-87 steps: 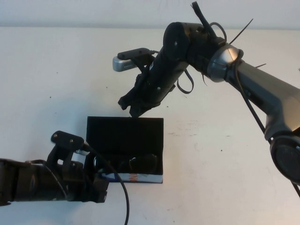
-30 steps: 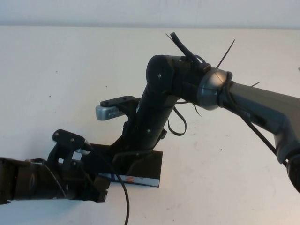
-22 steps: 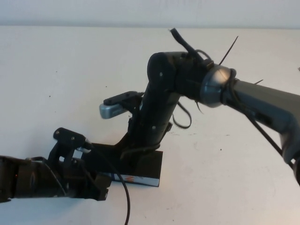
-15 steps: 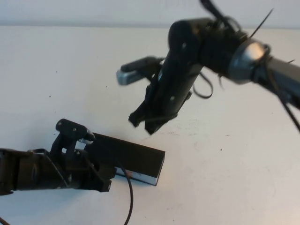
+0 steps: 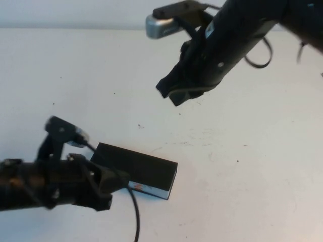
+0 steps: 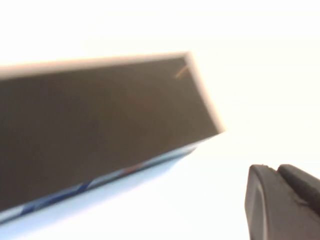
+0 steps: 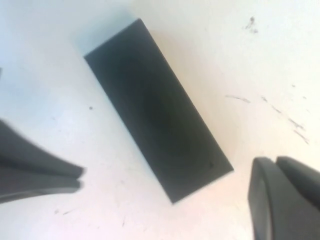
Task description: Return glasses to glasses case
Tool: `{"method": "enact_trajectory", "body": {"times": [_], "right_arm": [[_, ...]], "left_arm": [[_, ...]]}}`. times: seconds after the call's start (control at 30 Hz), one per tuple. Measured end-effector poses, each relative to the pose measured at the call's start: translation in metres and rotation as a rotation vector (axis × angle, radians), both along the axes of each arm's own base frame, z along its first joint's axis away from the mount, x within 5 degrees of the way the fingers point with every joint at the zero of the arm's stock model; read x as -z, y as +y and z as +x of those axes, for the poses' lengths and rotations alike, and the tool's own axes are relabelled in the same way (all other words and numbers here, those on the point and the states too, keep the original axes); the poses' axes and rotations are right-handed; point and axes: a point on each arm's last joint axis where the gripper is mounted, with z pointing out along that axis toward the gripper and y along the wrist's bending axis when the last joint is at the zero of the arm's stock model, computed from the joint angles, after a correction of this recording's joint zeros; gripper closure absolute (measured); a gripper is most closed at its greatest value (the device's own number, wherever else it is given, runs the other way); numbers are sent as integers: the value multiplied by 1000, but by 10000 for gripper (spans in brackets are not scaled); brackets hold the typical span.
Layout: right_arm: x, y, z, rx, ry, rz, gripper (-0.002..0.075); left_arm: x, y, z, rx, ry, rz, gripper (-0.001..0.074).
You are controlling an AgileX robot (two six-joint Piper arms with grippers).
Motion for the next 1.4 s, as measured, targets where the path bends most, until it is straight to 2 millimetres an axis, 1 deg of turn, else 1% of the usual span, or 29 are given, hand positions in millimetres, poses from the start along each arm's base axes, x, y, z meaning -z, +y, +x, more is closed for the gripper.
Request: {"method": "enact_trajectory", "body": {"times": [0.13, 0.2, 0.23, 0.3, 0.33, 0.4, 0.43, 0.5, 0.6, 0.67, 0.73, 0.8, 0.9, 1.0, 1.07, 1.17, 1.3, 1.4], "right_arm": [[-33, -24, -28, 49, -58, 22, 737], [-47, -41, -48, 91, -88, 25, 737], [-49, -48, -56, 107, -89, 19, 737], [-54, -66, -78, 141, -95, 19, 737], [-57, -74, -88, 156, -99, 27, 737], [-54, -88, -108, 175, -100, 35, 737], [-52, -93, -114, 180, -103, 42, 737], [-46, -104, -132, 190, -118, 70, 737], [-35, -121, -156, 198, -147, 102, 737], [-30, -132, -171, 201, -171, 127, 737], [-28, -144, -189, 207, -215, 168, 737], [-23, -156, -206, 213, -264, 222, 737], [-12, -171, -227, 227, -354, 311, 737], [0, -185, -245, 246, -464, 421, 737], [7, -191, -253, 261, -540, 500, 737], [25, -197, -258, 280, -605, 565, 737], [52, -198, -258, 299, -630, 593, 737], [64, -197, -255, 309, -634, 597, 737]], "left_arm": [[-56, 15, -34, -29, -255, -38, 736], [-85, 29, -57, -90, -434, -39, 736], [-95, 36, -67, -126, -498, -45, 736], [-117, 52, -94, -214, -641, -73, 736], [-124, 59, -109, -240, -704, -89, 736], [-131, 71, -134, -286, -789, -114, 736], [-130, 75, -143, -300, -818, -114, 736], [-123, 84, -160, -334, -865, -97, 736], [-104, 95, -174, -406, -856, -83, 736], [-92, 101, -178, -448, -851, -70, 736], [-81, 103, -178, -467, -841, -42, 736], [-67, 103, -172, -476, -823, 3, 736], [-46, 103, -163, -496, -804, 30, 736], [-25, 103, -155, -531, -801, 33, 736], [-12, 104, -150, -556, -805, 33, 736], [6, 105, -146, -582, -804, 40, 736], [11, 104, -145, -579, -790, 47, 736], [12, 104, -145, -574, -782, 51, 736]]}}
